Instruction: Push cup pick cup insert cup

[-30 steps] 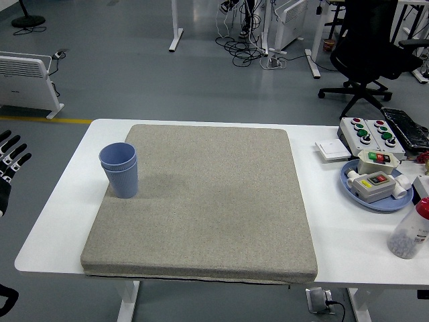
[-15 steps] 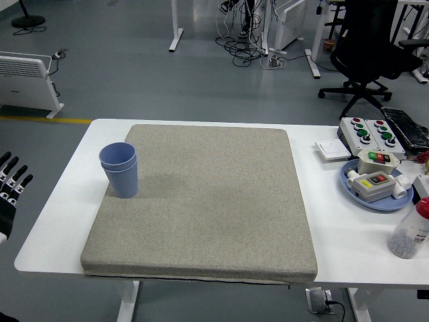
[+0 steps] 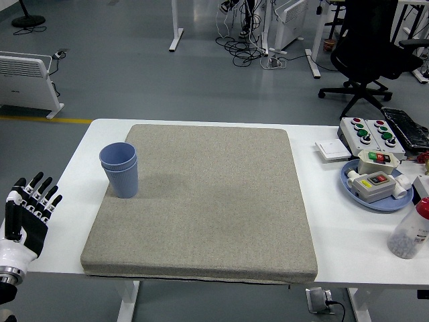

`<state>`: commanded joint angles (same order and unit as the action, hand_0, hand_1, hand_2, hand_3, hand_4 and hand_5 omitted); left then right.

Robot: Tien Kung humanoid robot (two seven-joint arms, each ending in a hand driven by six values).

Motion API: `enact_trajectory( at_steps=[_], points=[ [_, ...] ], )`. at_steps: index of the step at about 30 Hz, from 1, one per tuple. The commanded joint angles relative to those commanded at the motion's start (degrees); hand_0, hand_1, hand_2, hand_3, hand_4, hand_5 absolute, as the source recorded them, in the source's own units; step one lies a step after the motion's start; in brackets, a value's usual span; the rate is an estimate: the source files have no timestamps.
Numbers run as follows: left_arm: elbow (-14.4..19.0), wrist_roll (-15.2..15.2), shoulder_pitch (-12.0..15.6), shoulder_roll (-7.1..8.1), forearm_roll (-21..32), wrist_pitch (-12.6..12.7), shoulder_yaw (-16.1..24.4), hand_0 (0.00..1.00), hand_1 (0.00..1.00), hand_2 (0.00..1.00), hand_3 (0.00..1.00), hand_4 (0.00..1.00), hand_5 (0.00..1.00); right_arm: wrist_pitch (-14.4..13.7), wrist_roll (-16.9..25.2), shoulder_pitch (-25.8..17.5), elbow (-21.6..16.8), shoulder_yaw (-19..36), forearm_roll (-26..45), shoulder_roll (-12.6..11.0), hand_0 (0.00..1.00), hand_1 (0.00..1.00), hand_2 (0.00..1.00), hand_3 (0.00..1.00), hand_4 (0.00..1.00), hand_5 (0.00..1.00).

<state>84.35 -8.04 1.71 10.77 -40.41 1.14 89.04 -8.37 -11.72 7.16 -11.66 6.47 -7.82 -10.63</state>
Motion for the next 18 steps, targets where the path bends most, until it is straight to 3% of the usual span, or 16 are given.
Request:
enact_trajectory(
  at_steps=[18],
  points=[
    [-1.3, 1.0, -0.4, 0.02, 1.0, -0.9, -1.8, 0.942, 0.953, 0.993, 0.976, 0.595, 0.998, -0.1, -0.3, -0.3, 0.0, 0.4, -0.6, 0.0, 0.707, 0.625, 0.708, 0.643, 0.248, 0.577]
  ],
)
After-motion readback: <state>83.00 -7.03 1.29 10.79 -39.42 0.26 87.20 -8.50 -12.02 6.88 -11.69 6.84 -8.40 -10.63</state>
